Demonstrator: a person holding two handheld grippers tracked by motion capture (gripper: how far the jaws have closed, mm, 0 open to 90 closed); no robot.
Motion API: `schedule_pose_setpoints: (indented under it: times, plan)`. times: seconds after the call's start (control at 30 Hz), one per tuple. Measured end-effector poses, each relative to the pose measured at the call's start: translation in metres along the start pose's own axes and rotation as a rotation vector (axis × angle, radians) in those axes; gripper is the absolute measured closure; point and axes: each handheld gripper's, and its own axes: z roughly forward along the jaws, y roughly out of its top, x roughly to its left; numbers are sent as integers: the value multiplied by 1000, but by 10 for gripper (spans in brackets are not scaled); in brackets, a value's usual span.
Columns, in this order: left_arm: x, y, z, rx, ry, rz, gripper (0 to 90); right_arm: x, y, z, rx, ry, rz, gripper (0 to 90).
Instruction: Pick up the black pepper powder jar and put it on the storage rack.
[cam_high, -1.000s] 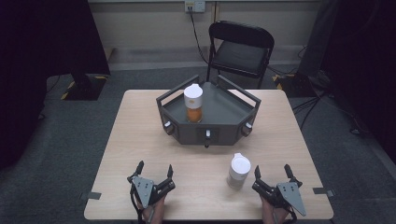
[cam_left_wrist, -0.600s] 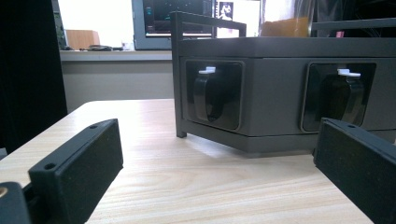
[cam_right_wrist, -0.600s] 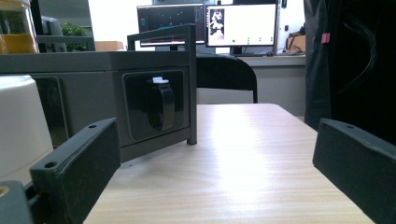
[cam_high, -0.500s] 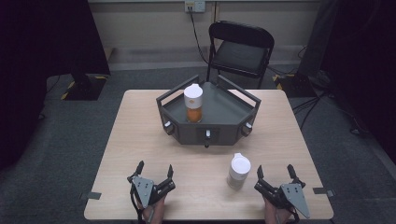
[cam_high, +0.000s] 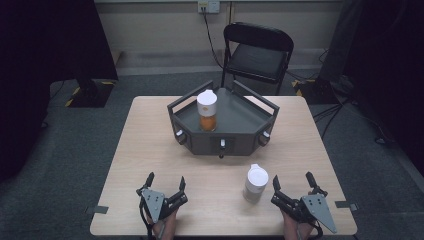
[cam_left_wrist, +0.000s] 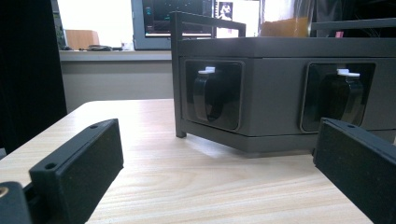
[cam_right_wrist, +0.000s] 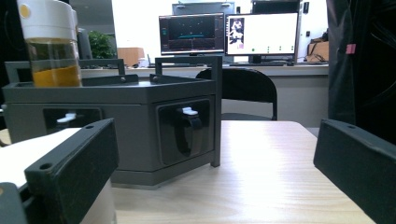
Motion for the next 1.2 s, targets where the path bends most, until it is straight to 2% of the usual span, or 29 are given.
schedule_pose_setpoints:
  times: [0.23,0.57,0.7,0.87,0.93,1.07,1.2]
  plan:
    - [0,0,0,0,1,0,10,2,6,-3,-13,31,-1,0]
    - [0,0,0,-1,0,0,11,9,15,1,-39,132,-3,0]
    - [0,0,0,-1,0,0,11,15,17,2,-67,156,-26,0]
    - [1,0,0,-1,-8,0,11,14,22,11,-55,232,-27,5]
    - [2,0,0,-1,-12,0,11,16,22,13,-48,238,-35,5]
    - [2,0,0,0,-10,0,13,21,18,17,-49,235,-22,5]
    - [2,0,0,0,-9,0,13,22,22,21,14,249,-9,18]
